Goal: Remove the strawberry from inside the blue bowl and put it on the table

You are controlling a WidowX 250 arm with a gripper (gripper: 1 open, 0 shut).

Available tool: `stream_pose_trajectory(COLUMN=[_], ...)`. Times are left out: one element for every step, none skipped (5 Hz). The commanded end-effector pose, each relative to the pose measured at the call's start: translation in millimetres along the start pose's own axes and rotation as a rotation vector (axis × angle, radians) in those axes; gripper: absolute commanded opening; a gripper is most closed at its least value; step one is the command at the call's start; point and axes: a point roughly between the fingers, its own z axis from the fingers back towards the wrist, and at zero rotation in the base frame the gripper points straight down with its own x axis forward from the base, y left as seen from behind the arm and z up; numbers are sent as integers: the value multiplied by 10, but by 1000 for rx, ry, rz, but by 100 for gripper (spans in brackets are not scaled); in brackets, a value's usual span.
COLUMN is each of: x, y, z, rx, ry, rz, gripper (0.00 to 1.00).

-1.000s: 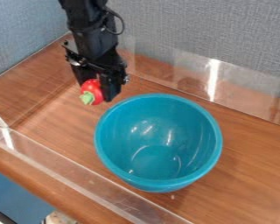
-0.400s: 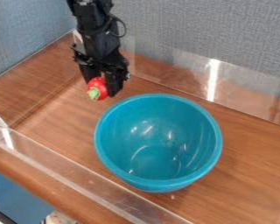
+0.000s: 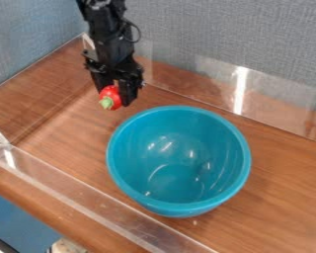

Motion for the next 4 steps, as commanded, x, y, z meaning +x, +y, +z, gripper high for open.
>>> stream_pose_trajectory(x=[190,236,243,233], y=[175,241,277,297], z=[114,36,-22,-67], rx=[36,39,39,37], ry=[-64,-59,-55,-49], rz=[2,5,6,8], gripper=[0,0,0,0])
